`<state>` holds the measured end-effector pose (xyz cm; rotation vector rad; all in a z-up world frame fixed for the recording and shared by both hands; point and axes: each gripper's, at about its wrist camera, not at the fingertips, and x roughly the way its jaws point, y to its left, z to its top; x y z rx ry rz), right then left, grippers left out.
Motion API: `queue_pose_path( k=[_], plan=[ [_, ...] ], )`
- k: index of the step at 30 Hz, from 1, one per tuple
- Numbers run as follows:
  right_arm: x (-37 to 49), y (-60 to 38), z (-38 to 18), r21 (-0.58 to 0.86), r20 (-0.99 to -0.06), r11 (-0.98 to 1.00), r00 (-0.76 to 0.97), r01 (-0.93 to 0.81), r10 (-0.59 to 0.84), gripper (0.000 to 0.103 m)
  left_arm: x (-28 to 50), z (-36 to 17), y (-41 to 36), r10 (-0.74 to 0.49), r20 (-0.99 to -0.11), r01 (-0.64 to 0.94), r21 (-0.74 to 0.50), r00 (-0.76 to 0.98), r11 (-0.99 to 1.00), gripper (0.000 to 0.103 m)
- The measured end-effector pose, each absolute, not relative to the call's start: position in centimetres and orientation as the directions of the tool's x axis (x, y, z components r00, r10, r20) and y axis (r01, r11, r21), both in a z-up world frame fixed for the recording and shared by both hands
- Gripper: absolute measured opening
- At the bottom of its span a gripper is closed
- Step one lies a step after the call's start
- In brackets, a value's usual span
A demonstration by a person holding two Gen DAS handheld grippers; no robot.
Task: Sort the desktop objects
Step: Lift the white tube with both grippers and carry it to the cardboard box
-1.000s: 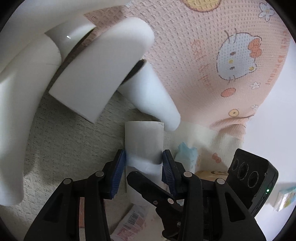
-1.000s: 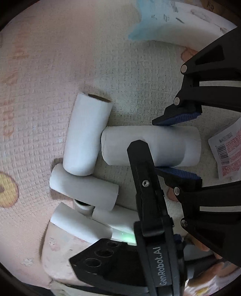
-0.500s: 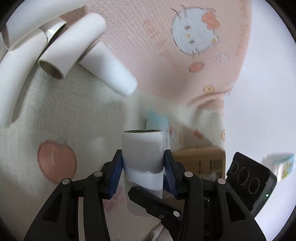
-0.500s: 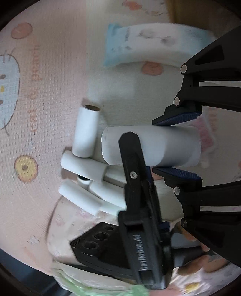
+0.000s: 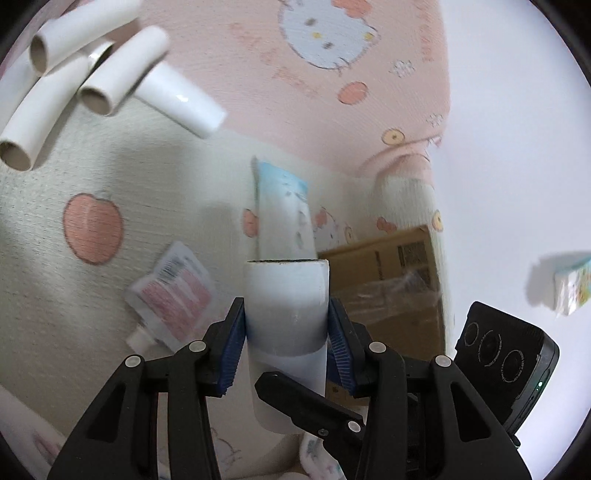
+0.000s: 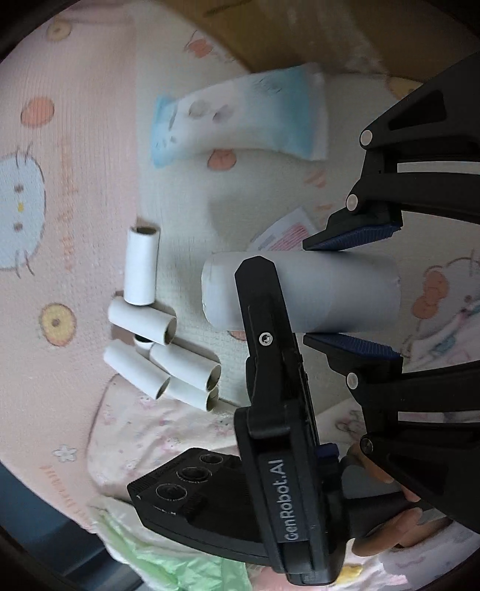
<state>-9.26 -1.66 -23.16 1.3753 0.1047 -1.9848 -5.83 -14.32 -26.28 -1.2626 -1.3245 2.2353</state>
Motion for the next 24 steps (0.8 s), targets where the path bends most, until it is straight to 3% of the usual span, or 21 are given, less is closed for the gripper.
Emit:
queue_pose_path(
  k=[14, 24],
  plan=[
    [-8.0, 5.7, -14.6, 0.321, -0.732, -0.776, -0.377, 0.544, -0.567, 0.041, -7.8, -15.3, -7.3, 0.586, -0.553, 0.016, -0.735, -0.592, -0.678, 0.048],
    [-8.1, 10.4, -9.2, 0.276, -0.65, -0.825, -0.536, 0.493, -0.538, 0.041, -10.4, -9.5, -1.4, 0.587, -0.552, -0.127, -0.655, -0.593, -0.745, 0.048]
  ],
)
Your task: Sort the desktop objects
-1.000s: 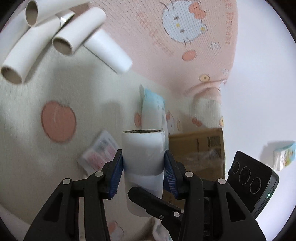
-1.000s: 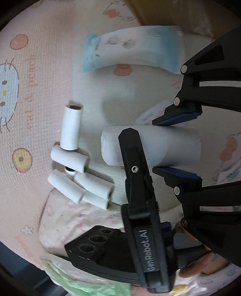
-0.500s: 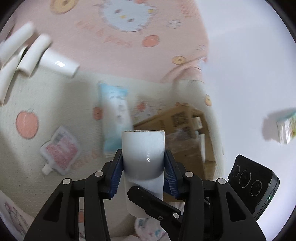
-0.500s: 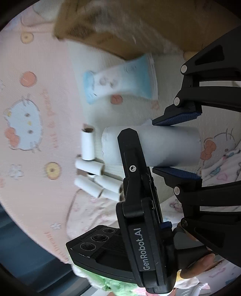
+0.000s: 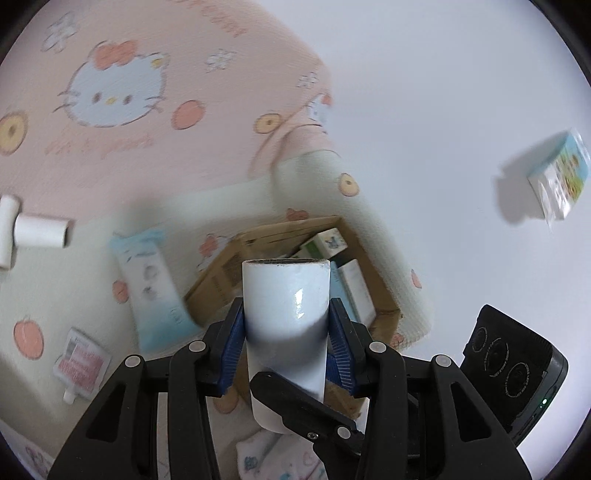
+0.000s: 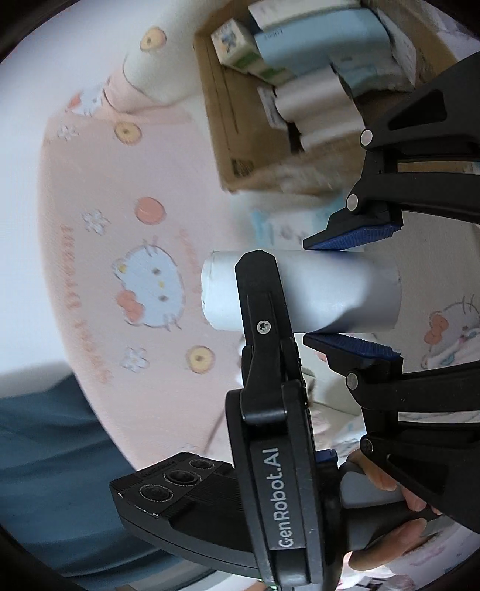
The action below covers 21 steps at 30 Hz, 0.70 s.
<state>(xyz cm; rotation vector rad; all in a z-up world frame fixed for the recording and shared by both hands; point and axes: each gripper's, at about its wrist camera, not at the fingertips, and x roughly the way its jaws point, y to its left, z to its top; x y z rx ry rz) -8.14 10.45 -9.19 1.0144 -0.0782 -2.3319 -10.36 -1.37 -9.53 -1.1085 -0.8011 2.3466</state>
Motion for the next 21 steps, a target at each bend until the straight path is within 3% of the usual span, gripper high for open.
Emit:
queue_pose_path(
  k=[21],
  plan=[
    [-10.6, 16.4, -7.7, 0.213, -0.666, -0.882, -0.598, 0.421, -0.446, 0.041, -15.0, -8.3, 5.9, 0.602, -0.602, -0.11, -0.653, -0.525, -0.749, 0.048]
  ],
)
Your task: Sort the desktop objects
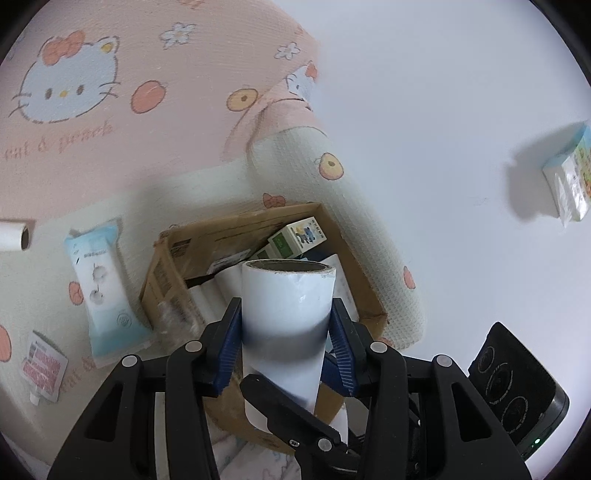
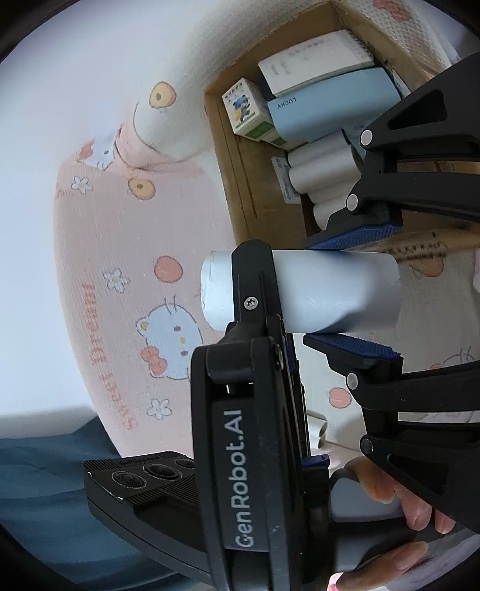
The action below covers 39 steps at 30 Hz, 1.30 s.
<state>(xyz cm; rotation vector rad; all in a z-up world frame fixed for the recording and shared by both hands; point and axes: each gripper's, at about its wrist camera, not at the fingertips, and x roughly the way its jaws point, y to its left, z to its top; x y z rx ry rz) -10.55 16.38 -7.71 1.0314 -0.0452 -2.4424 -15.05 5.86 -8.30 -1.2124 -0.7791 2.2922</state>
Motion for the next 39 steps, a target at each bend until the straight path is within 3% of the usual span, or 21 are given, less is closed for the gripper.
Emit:
queue_pose_path(
  k=[16, 25, 39],
  plan=[
    [-15.3, 22.9, -8.1, 0.265, -0.699, -0.893, -0.566, 0.363, -0.437, 0.041, -20.0, -8.9, 12.8, 0.629, -0.642, -0.126, -0.649, -0.438, -0.75, 0.048],
    [-17.0, 27.2, -10.3, 0.451, -0.693, -0.843, -0.48, 0.294, -0.538, 0.041, -20.4, -13.2, 15.7, 0.685, -0.667, -0.087, -0.695, -0.293, -0.714, 0.048],
    [-17.9, 25.3, -12.4, 0.35, -0.782, -0.87, -0.403, 0.347, -0.475, 0.041, -20.9, -15.5, 14.7, 0.65, -0.7, 0.0, -0.68, -0.295, -0.733, 0.048]
  ],
)
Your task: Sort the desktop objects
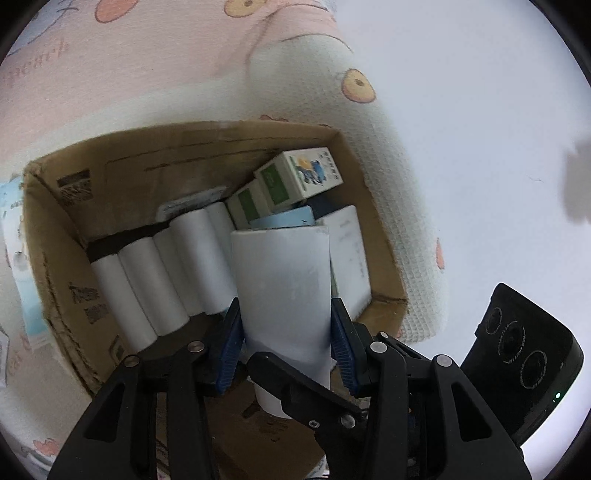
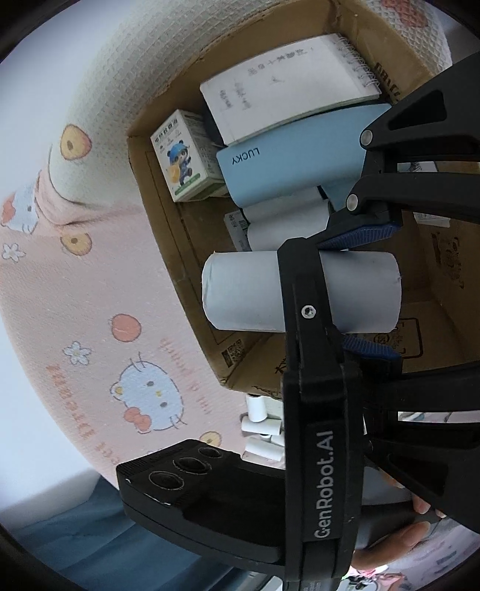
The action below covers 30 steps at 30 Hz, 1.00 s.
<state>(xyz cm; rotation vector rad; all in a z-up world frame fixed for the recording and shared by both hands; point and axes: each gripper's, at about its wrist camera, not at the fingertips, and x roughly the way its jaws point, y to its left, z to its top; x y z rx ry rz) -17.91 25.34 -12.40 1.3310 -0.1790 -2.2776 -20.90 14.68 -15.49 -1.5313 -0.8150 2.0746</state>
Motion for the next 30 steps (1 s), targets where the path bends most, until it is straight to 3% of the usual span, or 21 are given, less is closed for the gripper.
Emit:
queue_pose_path(
  k=[13, 26, 30],
  plan=[
    [-18.3, 24.6, -14.2, 0.34, -0.817, -0.884, -0.365, 0.32, -0.446, 0.041, -21.7, -16.3, 15.8, 0.553, -0.799, -0.025, -0.564, -0.237, -0.825, 0.048],
    [-19.3, 25.5, -15.9, 0.368, -0.835, -0.894, -0.332, 0.255, -0.438, 0.041, -23.3, -18.4, 16.2, 0.567, -0.804, 0.091, -0.588, -0.179, -0.804, 0.048],
    [-18.8, 26.9, -15.7, 0.394, -0.822, -0.889, -0.343, 0.232, -0.454, 0.043, -23.9, -19.0, 16.4, 0.502, -0.847, 0.108, -0.523, -0.174, -0.845, 0.048]
  ],
)
